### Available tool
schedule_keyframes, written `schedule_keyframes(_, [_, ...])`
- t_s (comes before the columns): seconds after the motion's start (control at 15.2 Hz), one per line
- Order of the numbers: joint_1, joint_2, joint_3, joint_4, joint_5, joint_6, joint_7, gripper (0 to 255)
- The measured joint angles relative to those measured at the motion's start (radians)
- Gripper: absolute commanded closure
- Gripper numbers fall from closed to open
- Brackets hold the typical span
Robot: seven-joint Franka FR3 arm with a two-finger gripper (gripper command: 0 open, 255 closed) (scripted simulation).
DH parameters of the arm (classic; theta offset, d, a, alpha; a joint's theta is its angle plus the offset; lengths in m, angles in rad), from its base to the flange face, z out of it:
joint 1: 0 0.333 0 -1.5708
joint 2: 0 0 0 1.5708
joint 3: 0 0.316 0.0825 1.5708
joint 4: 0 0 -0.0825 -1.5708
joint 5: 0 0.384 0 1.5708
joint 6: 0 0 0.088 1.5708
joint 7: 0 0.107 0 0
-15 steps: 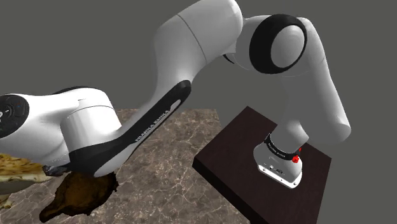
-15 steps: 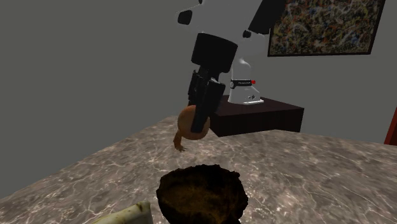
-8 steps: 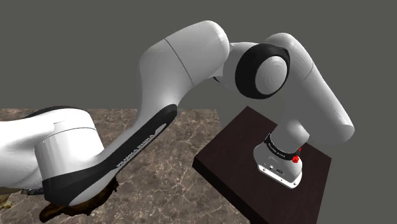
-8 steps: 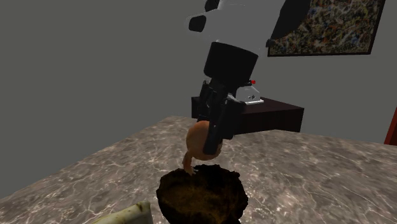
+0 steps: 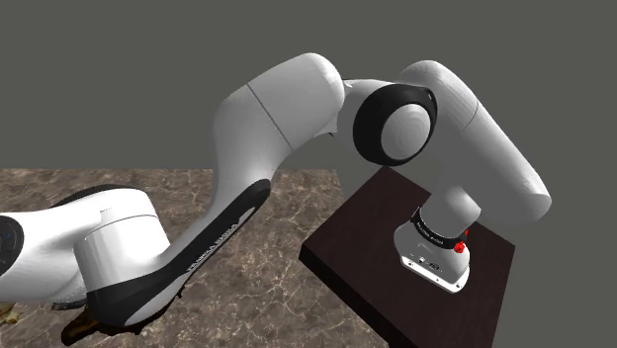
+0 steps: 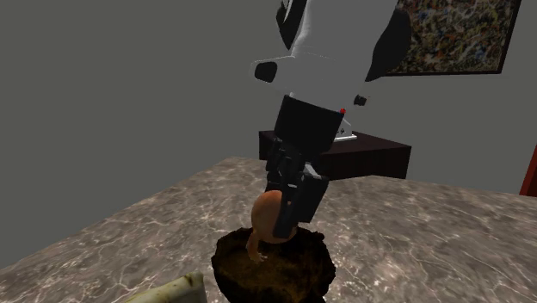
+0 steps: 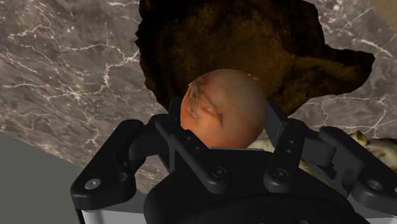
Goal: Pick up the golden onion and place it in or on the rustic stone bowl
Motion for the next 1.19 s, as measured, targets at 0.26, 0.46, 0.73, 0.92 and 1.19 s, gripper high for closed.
schedule_keyframes(0.26, [0.003, 0.013, -0.004, 0.003, -0.005, 0.010, 0.005, 255])
schedule_keyframes(0.46, [0.003, 0.013, -0.004, 0.002, -0.005, 0.010, 0.006, 255])
schedule_keyframes(0.73, [0.003, 0.013, -0.004, 0.002, -0.005, 0.011, 0.006, 0])
schedule_keyframes(0.92, [0.003, 0.013, -0.004, 0.002, -0.005, 0.011, 0.006, 0])
schedule_keyframes(1.19, [0.005, -0.031, 0.011, -0.014, 0.009, -0.021, 0.007, 0])
